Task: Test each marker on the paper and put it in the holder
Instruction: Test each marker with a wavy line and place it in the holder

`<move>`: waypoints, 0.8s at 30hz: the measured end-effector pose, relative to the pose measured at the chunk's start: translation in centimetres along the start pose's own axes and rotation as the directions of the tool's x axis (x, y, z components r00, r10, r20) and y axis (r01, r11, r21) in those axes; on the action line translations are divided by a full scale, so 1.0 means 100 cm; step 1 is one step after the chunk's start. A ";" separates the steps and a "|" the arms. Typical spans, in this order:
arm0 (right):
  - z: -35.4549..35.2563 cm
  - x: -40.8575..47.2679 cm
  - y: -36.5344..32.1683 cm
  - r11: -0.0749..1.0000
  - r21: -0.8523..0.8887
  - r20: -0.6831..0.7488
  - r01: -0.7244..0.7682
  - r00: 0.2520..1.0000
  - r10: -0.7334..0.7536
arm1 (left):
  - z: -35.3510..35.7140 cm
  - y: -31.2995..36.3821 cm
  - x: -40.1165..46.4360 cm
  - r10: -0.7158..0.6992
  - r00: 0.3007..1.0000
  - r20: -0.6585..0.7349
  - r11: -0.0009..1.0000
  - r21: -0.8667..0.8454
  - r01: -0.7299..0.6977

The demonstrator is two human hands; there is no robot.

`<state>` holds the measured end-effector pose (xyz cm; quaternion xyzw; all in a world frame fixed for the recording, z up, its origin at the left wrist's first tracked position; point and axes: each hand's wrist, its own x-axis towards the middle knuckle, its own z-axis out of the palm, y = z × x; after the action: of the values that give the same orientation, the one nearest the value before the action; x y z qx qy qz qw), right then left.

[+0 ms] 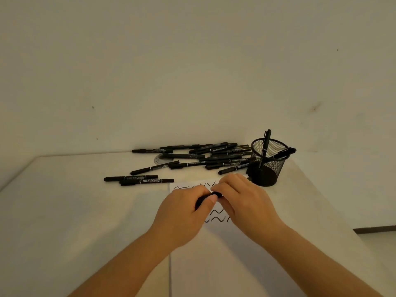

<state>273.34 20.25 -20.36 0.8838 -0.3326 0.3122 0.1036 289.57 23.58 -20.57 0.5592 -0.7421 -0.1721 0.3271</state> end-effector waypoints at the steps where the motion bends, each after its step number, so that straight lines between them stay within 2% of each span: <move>1: -0.004 0.002 0.004 1.000 0.001 0.006 0.019 1.000 -0.019 | -0.003 0.004 0.002 0.036 0.999 0.008 0.999 0.040 -0.036; 3: -0.013 0.010 0.013 1.000 -0.008 -0.006 0.029 1.000 -0.029 | -0.010 0.011 0.010 0.090 0.995 0.039 0.992 0.090 -0.093; 5: -0.025 0.020 0.025 1.000 0.007 -0.065 -0.024 0.998 0.025 | -0.017 0.014 0.021 0.102 0.992 0.077 0.986 0.125 -0.111; 8: -0.044 0.033 0.044 0.970 0.090 -0.157 -0.224 0.959 0.236 | -0.023 0.010 0.049 0.039 0.988 0.148 0.969 0.235 -0.074; 11: -0.058 0.036 0.066 0.886 0.237 -0.184 -0.398 0.878 0.443 | -0.021 -0.007 0.085 -0.085 0.977 0.193 0.945 0.326 0.018; 13: -0.062 0.034 0.080 0.825 0.317 -0.183 -0.467 0.824 0.537 | -0.017 -0.022 0.108 -0.141 0.970 0.200 0.916 0.397 0.052; 16: -0.062 0.027 0.095 0.728 0.411 -0.150 -0.549 0.747 0.648 | -0.008 -0.041 0.135 -0.201 0.948 0.246 0.913 0.399 0.090; 21: -0.050 0.010 0.116 0.597 0.479 -0.096 -0.644 0.637 0.765 | 0.012 -0.056 0.158 -0.204 0.940 0.274 0.900 0.429 0.070; 24: -0.041 0.003 0.125 0.565 0.466 -0.070 -0.681 0.608 0.791 | 0.023 -0.061 0.164 -0.213 0.947 0.242 0.878 0.472 0.077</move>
<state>263.41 12.25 -17.21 0.6105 -0.5860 0.5042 -0.1726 289.74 5.99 -21.20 0.6438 -0.7566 -0.0963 0.0614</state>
